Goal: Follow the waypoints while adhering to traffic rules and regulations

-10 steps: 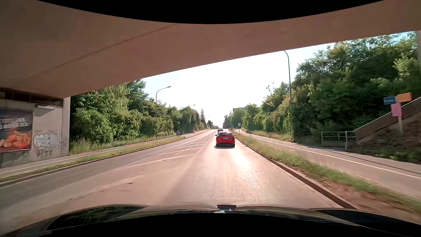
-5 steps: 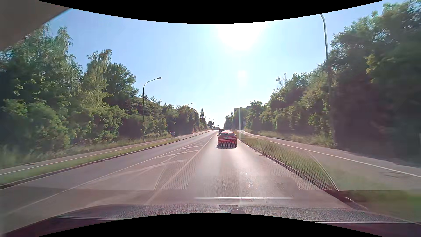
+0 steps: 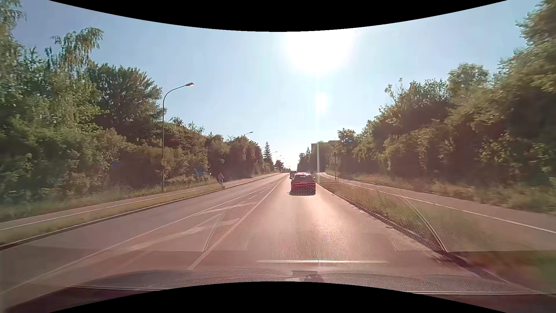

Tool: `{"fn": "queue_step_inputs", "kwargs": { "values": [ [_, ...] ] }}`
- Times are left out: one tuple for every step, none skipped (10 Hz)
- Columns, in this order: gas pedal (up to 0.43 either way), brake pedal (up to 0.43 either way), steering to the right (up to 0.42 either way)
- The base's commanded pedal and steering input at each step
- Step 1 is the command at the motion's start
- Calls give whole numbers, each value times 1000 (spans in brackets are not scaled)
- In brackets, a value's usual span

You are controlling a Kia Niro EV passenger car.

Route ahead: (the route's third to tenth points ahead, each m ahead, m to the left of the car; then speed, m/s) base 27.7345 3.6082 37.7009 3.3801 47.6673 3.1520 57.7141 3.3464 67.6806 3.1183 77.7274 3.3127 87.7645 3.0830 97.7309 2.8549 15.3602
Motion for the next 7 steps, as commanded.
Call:
{"fn": "queue_step_inputs", "kwargs": {
  "values": [
    [220,6,-6],
    [220,6,-6],
    [220,6,-6],
    [220,6,-6],
    [220,6,-6],
    [220,6,-4],
    [220,6,-3]
  ]
}}
